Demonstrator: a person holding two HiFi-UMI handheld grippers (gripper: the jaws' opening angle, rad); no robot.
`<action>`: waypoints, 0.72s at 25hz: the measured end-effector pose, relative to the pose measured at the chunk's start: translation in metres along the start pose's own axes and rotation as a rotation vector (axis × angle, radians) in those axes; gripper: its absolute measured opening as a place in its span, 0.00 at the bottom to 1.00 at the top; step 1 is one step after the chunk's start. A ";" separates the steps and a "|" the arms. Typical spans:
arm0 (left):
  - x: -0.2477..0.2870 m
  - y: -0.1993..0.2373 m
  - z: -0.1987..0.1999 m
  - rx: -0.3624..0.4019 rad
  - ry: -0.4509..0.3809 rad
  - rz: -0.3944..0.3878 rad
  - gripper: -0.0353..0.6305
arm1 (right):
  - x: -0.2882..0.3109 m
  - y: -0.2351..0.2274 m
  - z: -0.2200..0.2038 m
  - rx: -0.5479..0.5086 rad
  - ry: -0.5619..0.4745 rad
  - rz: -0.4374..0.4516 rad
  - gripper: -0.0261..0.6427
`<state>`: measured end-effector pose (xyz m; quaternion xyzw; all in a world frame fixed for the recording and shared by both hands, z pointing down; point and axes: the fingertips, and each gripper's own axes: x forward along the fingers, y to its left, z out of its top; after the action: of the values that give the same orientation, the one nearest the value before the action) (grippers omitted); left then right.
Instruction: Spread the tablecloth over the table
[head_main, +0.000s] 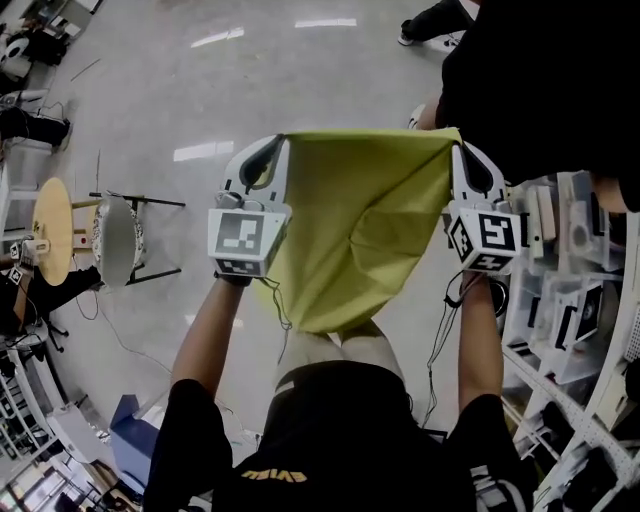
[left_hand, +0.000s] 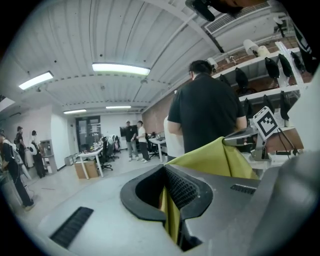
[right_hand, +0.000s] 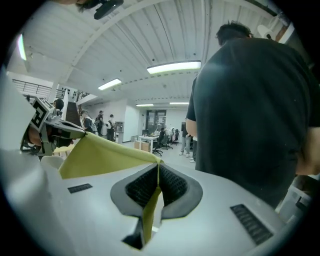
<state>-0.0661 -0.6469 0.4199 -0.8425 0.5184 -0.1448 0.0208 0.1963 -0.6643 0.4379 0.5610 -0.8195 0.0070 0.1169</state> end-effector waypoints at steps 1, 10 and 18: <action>0.007 0.005 0.000 0.012 -0.001 -0.008 0.08 | 0.008 -0.001 0.001 -0.014 0.003 -0.004 0.05; 0.070 0.050 -0.045 0.147 0.086 -0.047 0.08 | 0.091 0.005 -0.027 -0.104 0.109 0.010 0.05; 0.106 0.076 -0.115 0.251 0.218 -0.045 0.08 | 0.135 0.034 -0.089 -0.115 0.245 0.025 0.05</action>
<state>-0.1177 -0.7622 0.5397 -0.8241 0.4763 -0.2994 0.0664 0.1351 -0.7632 0.5557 0.5382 -0.8051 0.0299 0.2477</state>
